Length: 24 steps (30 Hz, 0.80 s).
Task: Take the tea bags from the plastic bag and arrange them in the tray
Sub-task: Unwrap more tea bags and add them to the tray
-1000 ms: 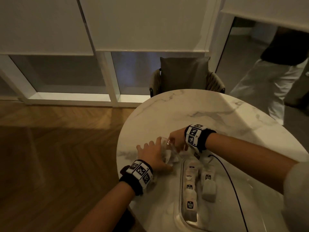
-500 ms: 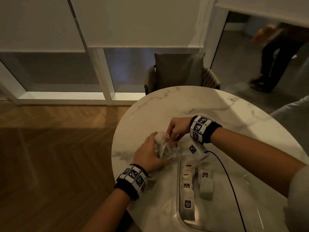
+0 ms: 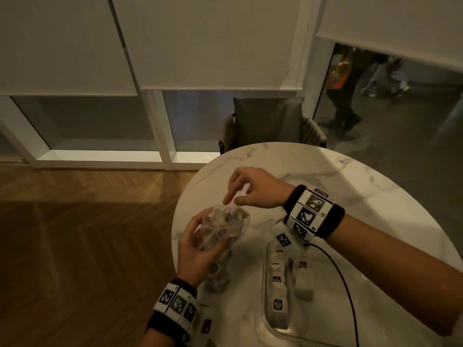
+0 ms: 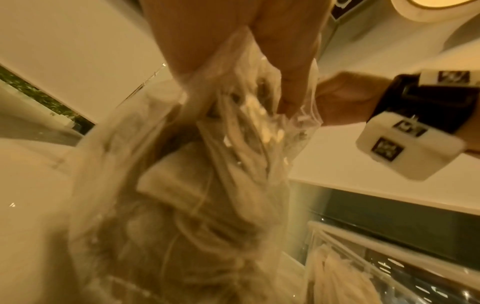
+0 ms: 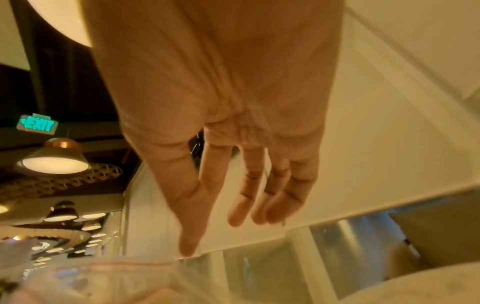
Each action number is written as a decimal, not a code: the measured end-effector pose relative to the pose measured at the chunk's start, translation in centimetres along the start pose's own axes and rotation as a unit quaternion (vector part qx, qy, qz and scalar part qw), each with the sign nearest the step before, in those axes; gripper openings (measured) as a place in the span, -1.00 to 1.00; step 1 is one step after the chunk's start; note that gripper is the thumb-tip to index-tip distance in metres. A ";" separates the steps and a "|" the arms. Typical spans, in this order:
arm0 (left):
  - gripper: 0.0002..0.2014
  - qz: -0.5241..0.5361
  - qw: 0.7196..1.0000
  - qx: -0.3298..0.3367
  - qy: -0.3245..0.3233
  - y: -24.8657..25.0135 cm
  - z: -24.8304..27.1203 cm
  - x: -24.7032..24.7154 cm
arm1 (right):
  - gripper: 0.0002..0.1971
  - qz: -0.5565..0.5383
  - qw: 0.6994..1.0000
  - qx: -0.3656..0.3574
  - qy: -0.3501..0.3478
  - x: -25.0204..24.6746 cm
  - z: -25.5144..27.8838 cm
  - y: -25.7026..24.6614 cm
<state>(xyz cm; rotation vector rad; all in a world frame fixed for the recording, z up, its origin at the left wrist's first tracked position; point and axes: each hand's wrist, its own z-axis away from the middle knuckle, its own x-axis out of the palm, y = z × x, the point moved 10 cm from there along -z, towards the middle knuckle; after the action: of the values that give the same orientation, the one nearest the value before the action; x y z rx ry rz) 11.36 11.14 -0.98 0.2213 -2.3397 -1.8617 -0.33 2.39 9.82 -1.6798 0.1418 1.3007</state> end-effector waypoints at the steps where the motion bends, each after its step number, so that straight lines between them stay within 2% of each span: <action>1: -0.39 0.007 1.000 0.006 0.002 0.6 0.4 -0.3 | -0.81 -0.001 1.000 -0.001 -0.001 0.0 0.5 0.2; 6: -0.37 0.034 0.999 0.034 0.011 2.5 2.1 -0.5 | -0.61 -0.082 0.995 -0.010 -0.061 2.7 2.9 0.5; 9: -0.33 0.019 0.999 0.043 0.001 2.7 2.8 0.2 | -0.51 -0.076 0.997 0.022 -0.014 3.5 4.0 1.5; 13: -0.12 -0.002 0.999 0.020 -0.036 1.7 3.4 2.2 | -0.37 -0.095 0.993 0.067 0.031 4.9 6.1 2.0; 15: -0.05 -0.009 0.998 0.015 -0.058 1.3 3.7 3.3 | -0.36 -0.109 0.990 0.075 0.056 5.2 7.1 2.0; 18: -0.06 0.005 0.997 0.022 -0.071 1.8 4.2 4.4 | -0.39 -0.110 0.985 0.085 0.097 5.1 8.7 2.0; 22: -0.14 -0.003 0.998 0.048 -0.036 2.4 5.1 4.4 | -0.48 -0.070 0.980 0.114 0.147 4.8 11.1 2.1; 24: -0.13 -0.009 0.998 0.058 -0.017 2.3 5.8 4.2 | -0.55 -0.038 0.977 0.096 0.186 4.2 12.6 1.2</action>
<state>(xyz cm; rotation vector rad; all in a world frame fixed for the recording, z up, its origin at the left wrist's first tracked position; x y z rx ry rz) 6.02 16.31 0.08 0.2262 -2.4805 -1.7524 -7.87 12.81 6.25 -1.7256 0.4074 0.8760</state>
